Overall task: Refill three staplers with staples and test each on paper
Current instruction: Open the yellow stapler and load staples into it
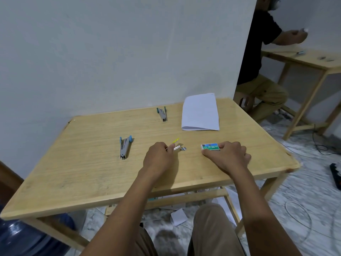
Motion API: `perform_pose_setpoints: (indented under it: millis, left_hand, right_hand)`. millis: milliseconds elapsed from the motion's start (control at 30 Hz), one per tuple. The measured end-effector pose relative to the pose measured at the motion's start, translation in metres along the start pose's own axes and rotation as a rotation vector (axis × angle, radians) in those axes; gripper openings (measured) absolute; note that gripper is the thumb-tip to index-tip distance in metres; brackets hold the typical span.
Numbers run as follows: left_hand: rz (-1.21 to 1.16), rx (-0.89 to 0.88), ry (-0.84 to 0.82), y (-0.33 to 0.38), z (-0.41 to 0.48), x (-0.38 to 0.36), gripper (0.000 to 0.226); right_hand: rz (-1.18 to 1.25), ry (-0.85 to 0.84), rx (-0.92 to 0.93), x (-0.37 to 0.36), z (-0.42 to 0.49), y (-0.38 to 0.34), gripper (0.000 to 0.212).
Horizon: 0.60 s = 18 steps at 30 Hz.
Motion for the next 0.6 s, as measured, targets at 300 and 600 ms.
perform_pose_setpoints:
  millis: [300, 600]
  left_hand:
    - [0.264, -0.101, 0.109, 0.005, 0.000, 0.001, 0.049]
    - [0.410, -0.167, 0.193, 0.014, -0.001, 0.008, 0.040]
  right_hand:
    - [0.065, -0.057, 0.003, -0.003, 0.003, 0.004, 0.075]
    - [0.144, -0.069, 0.009, 0.002, 0.004, 0.006, 0.057]
Point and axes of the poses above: each hand's wrist, its own z-axis towards the middle knuckle, its own x-axis out of the back of the hand, y = z × x, the point moved 6 cm from there along z, towards the middle knuckle, and after that the axes turned 10 degrees about y, right-handed, at the moved point
